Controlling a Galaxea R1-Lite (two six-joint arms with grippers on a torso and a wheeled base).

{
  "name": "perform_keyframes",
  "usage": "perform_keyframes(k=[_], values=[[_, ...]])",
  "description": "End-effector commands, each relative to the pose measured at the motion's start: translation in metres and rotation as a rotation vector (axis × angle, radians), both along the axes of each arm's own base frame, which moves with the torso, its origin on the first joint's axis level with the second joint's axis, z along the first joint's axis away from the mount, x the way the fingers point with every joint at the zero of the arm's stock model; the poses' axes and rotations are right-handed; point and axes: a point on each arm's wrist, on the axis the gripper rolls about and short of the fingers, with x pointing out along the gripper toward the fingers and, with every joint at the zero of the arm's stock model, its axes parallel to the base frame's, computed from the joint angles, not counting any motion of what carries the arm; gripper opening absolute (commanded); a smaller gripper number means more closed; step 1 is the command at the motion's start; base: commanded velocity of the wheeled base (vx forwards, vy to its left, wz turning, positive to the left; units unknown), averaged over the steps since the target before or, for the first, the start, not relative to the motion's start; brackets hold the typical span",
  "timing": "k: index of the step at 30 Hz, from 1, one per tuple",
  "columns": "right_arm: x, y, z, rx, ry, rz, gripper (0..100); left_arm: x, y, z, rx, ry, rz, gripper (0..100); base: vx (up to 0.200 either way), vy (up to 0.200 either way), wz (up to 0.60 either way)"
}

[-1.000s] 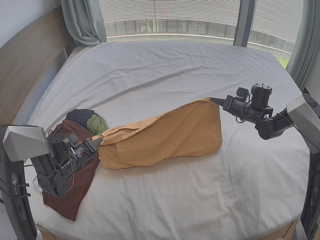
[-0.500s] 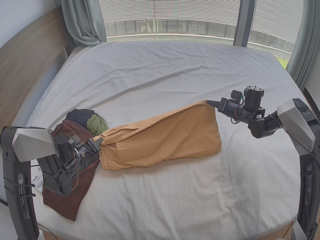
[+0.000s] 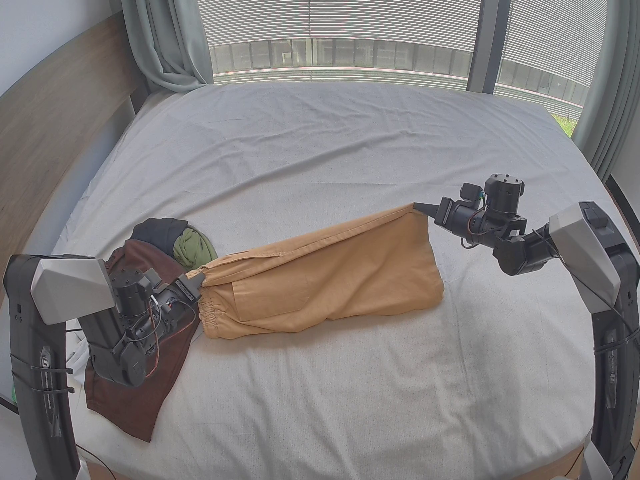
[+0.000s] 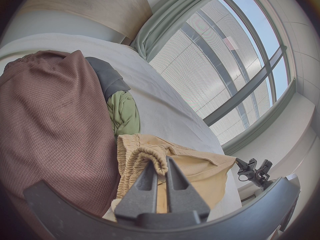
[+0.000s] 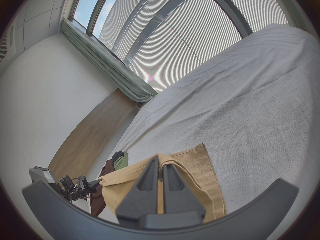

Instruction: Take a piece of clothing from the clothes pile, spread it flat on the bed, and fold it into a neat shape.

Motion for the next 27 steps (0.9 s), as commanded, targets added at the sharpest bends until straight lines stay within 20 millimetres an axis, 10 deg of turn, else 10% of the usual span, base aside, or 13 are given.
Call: perform_keyframes(k=[1,9,10,11,12,27], values=[[0.004,0.003,-0.006,0.0,0.0,0.005,0,0.001,0.001,0.0,0.0,-0.002,0.003,0,0.0,0.0,0.0],[0.006,0.004,-0.007,0.0,-0.004,0.006,0,0.001,0.0,-0.001,0.004,-0.002,0.001,0,0.0,0.0,0.0],[0.007,0.004,-0.008,0.001,-0.007,0.006,100,0.001,0.0,-0.001,0.006,-0.001,0.001,0,0.0,0.0,0.0],[0.008,0.004,-0.008,0.001,-0.01,0.006,100,0.001,0.0,-0.003,0.008,0.002,0.004,0,0.0,0.0,0.0],[0.009,0.005,-0.007,0.004,-0.023,0.006,100,0.001,0.0,-0.004,0.01,0.005,0.003,100,0.0,0.0,0.0],[-0.025,0.005,0.005,-0.046,-0.009,0.011,100,0.014,0.004,0.023,-0.006,-0.1,0.088,100,0.0,0.0,0.0]])
